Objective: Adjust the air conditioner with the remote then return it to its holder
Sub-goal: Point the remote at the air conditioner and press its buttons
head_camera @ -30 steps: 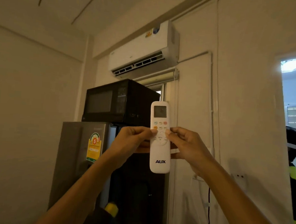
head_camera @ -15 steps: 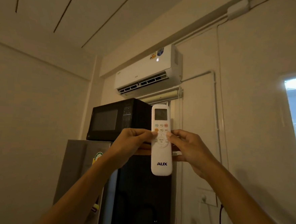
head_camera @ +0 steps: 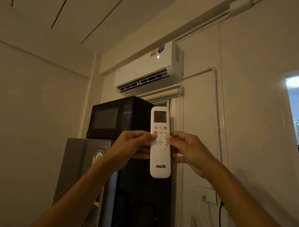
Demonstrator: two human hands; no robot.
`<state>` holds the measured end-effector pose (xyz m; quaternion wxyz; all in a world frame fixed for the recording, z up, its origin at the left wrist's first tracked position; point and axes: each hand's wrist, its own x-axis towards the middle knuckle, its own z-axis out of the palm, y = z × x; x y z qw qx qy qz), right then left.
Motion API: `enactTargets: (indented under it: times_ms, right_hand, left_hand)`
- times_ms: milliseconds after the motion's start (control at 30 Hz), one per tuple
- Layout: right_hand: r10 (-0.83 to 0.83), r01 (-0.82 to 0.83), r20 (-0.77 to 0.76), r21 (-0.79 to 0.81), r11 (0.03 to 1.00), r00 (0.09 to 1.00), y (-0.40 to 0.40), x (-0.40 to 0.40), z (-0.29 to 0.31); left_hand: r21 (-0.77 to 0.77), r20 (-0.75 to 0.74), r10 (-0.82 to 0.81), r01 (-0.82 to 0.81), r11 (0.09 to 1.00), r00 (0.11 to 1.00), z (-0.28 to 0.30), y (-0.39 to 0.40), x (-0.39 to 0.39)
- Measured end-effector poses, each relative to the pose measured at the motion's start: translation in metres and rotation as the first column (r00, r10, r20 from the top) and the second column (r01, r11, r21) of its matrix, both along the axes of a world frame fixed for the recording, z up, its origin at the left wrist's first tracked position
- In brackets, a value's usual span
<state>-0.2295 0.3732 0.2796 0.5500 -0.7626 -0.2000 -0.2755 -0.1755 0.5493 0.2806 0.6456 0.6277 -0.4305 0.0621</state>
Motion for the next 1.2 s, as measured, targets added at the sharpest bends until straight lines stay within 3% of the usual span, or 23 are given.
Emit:
enactTargets:
  times_ms: [1200]
  right_hand:
    - [0.014,-0.012,-0.029,0.067,0.998,0.999,0.006,0.004,-0.008]
  left_hand:
    - [0.012,0.011,0.049,-0.049,0.999,0.999,-0.016,0.003,0.001]
